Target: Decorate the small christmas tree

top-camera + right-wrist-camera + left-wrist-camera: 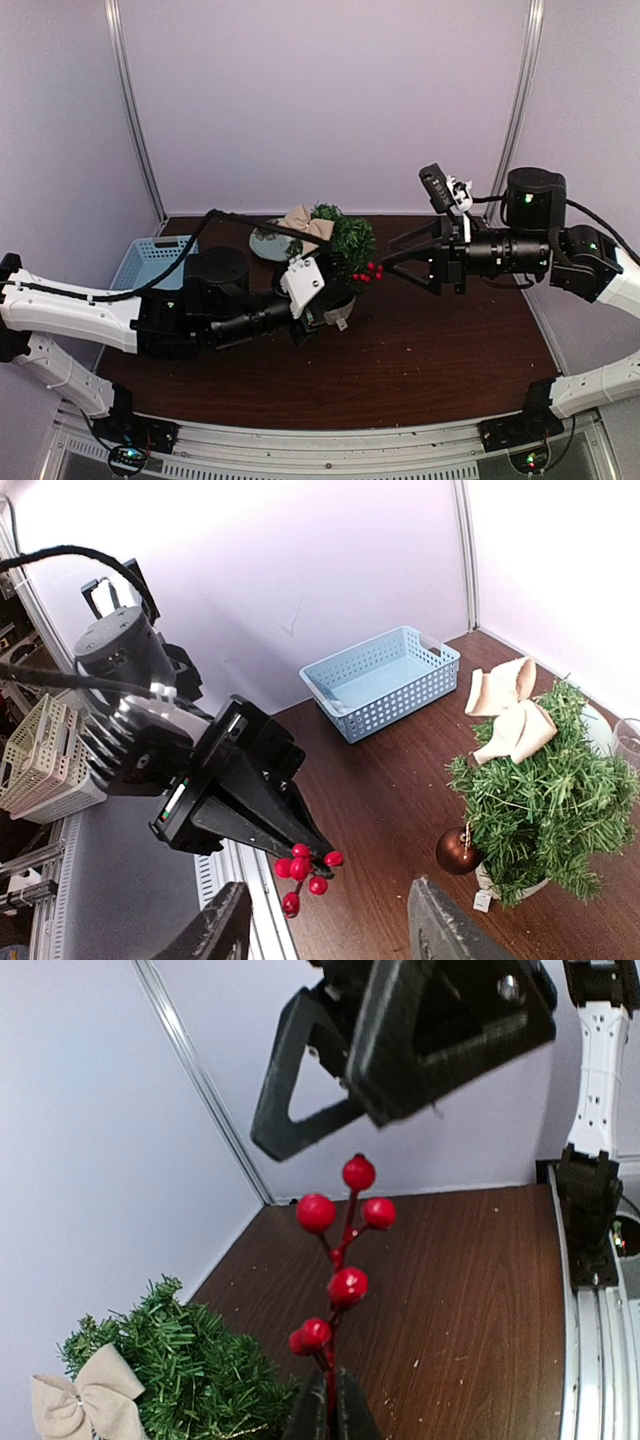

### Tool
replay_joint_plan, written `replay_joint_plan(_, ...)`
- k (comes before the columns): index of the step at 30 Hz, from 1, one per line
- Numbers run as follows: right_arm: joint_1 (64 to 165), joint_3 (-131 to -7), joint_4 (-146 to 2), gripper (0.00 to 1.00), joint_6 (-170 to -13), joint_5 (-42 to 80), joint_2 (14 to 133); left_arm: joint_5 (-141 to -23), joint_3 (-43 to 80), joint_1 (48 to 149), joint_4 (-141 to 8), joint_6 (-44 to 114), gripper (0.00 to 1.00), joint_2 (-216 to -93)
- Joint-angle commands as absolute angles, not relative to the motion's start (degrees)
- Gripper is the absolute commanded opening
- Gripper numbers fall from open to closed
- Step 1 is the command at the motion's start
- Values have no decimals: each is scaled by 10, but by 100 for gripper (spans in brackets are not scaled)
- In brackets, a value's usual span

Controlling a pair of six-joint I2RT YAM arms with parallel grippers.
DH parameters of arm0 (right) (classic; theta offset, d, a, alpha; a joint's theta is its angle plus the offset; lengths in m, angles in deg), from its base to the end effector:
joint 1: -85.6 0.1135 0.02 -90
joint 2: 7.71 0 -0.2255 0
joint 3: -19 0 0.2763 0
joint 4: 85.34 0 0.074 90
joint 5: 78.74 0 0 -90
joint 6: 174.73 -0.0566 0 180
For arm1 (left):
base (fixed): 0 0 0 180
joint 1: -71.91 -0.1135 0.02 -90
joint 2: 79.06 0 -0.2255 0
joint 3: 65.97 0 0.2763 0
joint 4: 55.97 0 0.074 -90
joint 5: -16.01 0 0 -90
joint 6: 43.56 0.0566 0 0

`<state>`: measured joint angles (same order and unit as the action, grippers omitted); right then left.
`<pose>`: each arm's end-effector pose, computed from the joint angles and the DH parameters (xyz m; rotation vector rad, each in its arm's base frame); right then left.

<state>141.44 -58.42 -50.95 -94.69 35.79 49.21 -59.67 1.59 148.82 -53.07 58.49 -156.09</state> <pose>0.1364 0.2429 0.3691 -1.0565 1.6520 1.1749 0.0974 -0.3571 0.2730 1.0627 1.3558 -0.6369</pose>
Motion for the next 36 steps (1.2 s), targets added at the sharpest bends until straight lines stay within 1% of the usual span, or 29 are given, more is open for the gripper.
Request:
replay_joint_plan(1, 1412, -581, -563, 52, -958, 370, 509, -603, 5, 1485, -443, 532, 0, -1563)
replay_joint_plan(3, 1412, -579, -573, 50, -959, 369, 511, -604, 4, 1485, -434, 526, 0, -1565)
replay_joint_plan(7, 1412, -576, -592, 41, -959, 368, 515, -604, 6, 1485, -428, 523, 0, -1573)
replay_joint_plan(10, 1412, -575, -603, 25, -961, 372, 518, -605, 8, 1486, -428, 523, 0, -1575)
replay_joint_plan(12, 1412, -576, -604, 10, -959, 378, 523, -605, 10, 1485, -430, 523, 0, -1577)
replay_joint_plan(13, 1412, -577, -605, 3, -958, 381, 524, -603, 11, 1485, -431, 522, 0, -1576)
replay_joint_plan(14, 1412, -577, -606, 0, -958, 382, 525, -600, 10, 1485, -431, 521, 0, -1576)
replay_joint_plan(21, 1412, -579, -596, 0, -947, 346, 522, -605, -13, 1467, -413, 483, 0, -1561)
replay_joint_plan(31, 1411, -590, -605, 0, -929, 282, 527, -605, -19, 1456, -412, 469, 1, -1559)
replay_joint_plan(32, 1410, -591, -607, 0, -928, 276, 528, -604, -19, 1456, -411, 468, 3, -1559)
replay_joint_plan(33, 1409, -591, -608, 0, -927, 274, 529, -601, -20, 1456, -410, 466, 10, -1558)
replay_joint_plan(35, 1407, -594, -609, 0, -922, 261, 532, -588, -20, 1454, -412, 466, 34, -1558)
replay_joint_plan(36, 1404, -597, -608, 0, -920, 253, 534, -583, -19, 1454, -415, 466, 42, -1557)
